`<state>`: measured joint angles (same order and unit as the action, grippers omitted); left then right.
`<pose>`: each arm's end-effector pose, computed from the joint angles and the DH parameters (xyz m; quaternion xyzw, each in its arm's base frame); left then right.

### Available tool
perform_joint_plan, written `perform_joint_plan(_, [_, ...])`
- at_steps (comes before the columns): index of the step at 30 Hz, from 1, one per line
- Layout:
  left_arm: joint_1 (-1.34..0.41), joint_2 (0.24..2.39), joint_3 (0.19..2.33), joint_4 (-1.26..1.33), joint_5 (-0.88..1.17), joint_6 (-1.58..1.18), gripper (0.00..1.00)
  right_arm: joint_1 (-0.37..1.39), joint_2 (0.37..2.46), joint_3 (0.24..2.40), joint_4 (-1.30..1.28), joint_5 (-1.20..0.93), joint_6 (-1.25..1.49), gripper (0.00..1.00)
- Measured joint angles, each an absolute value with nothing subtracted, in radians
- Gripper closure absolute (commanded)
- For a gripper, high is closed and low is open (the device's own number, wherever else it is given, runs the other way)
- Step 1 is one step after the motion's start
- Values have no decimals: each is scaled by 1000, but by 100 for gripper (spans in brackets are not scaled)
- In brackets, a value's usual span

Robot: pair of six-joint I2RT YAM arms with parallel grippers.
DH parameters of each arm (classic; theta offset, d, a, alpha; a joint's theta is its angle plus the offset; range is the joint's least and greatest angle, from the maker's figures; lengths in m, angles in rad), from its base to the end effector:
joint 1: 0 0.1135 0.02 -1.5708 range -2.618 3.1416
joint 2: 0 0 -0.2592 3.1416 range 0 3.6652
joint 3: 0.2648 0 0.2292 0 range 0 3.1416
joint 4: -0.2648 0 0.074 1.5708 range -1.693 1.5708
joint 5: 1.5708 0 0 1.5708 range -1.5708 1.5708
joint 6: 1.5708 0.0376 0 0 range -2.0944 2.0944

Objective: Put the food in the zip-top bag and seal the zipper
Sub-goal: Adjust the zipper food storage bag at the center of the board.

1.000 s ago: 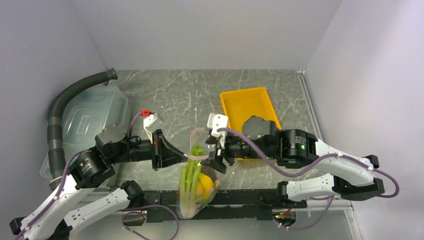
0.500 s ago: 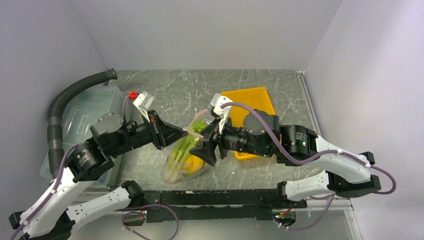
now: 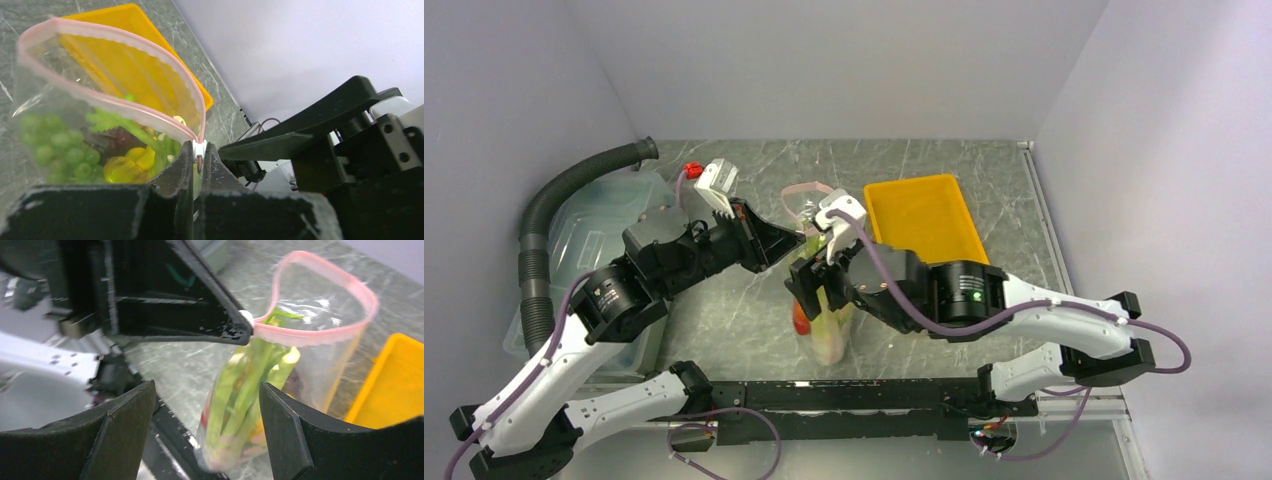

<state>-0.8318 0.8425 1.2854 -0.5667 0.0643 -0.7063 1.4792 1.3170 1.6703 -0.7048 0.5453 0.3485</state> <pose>0.0873 -0.0994 0.4422 0.0682 0.7463 -0.4775 0.4587 0.0415 0.2386 0.4607 -0.2928 0.7493 0.3018 0.5116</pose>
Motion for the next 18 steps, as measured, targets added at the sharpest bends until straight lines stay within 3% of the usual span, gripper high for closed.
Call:
perform_joint_plan(8, [-832, 847, 1285, -553, 28, -783, 100, 1480, 1382, 1611, -645, 810, 333, 19])
perform_joint_plan(13, [-832, 846, 1285, -533, 27, -814, 100, 1469, 1405, 1595, -584, 883, 294, 28])
perform_joint_plan(18, [-832, 846, 1285, -534, 25, -833, 100, 1425, 1411, 1558, -511, 877, 258, 43])
